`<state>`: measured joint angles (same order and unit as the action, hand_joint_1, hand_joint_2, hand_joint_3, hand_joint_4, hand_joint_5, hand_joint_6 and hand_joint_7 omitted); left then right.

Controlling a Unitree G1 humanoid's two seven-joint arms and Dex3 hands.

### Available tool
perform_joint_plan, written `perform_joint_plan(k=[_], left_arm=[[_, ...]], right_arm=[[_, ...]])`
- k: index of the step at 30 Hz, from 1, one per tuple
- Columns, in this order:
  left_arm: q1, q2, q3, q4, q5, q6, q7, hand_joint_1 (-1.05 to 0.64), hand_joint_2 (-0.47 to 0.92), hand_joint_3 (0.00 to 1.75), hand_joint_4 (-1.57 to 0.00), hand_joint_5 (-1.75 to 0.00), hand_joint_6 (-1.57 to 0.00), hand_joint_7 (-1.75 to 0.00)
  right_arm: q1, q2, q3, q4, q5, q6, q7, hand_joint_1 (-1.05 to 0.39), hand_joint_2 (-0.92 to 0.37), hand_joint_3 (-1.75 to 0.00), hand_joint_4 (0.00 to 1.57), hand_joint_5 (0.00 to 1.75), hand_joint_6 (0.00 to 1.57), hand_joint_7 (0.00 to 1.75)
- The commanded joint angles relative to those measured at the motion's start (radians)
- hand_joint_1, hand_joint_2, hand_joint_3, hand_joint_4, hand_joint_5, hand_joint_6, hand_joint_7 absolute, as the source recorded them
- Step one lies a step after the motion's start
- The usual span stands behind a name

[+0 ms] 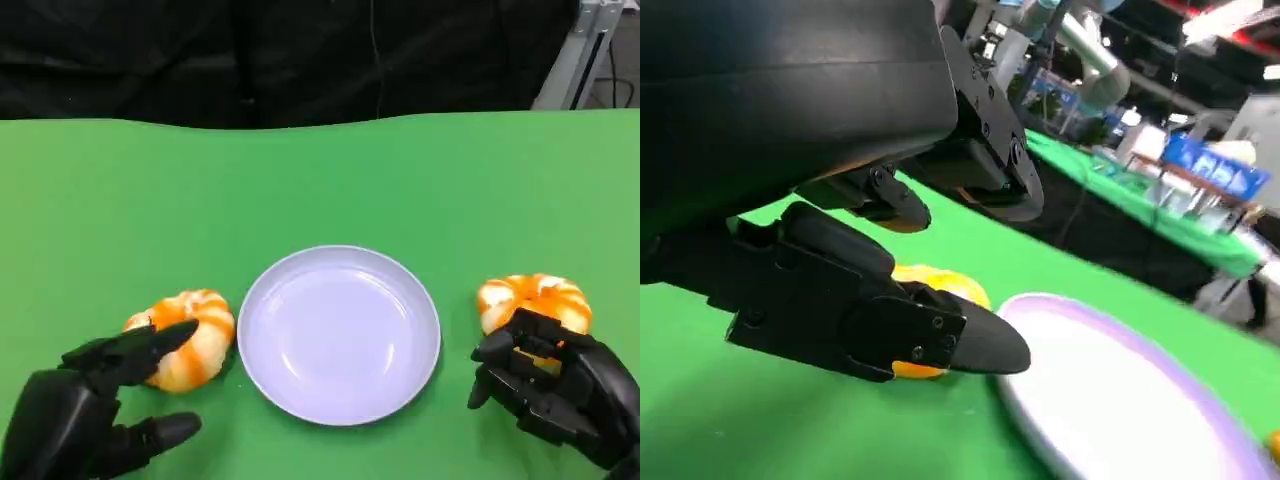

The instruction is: Grasp the bread from the table and place it into the plate.

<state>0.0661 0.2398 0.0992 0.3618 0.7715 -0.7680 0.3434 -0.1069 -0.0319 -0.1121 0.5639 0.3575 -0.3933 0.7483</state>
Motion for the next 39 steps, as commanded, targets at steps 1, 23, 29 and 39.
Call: perform_joint_plan(k=[1, 23, 29, 39], left_arm=[[-0.008, 0.052, -0.047, -0.009, 0.02, 0.055, 0.065, -0.77, 0.92, 0.28, -0.56, 0.0, -0.59, 0.0], [-0.127, 0.128, -0.235, 0.03, 0.021, 0.272, 0.086, -0.85, 0.92, 0.33, -0.5, 0.0, -0.44, 0.0], [-0.15, 0.136, -0.262, 0.054, 0.009, 0.286, 0.088, -0.85, 0.92, 0.32, -0.5, 0.0, -0.44, 0.0], [-0.211, 0.141, -0.315, 0.148, -0.005, 0.314, 0.086, -0.84, 0.92, 0.3, -0.51, -0.01, -0.46, -0.01]], right_arm=[[-0.004, -0.014, -0.013, 0.001, 0.006, -0.005, -0.001, -0.05, -0.9, -0.39, 0.53, 1.61, 0.64, 1.11], [-0.001, -0.011, -0.012, -0.006, 0.009, 0.0, -0.004, -0.03, -0.89, -0.43, 0.52, 1.63, 0.63, 1.14], [0.0, -0.012, -0.011, -0.007, 0.006, -0.004, -0.004, -0.03, -0.9, -0.42, 0.53, 1.63, 0.63, 1.13], [0.003, -0.014, -0.011, -0.012, 0.008, 0.0, -0.004, -0.06, -0.88, -0.42, 0.53, 1.62, 0.63, 1.13]])
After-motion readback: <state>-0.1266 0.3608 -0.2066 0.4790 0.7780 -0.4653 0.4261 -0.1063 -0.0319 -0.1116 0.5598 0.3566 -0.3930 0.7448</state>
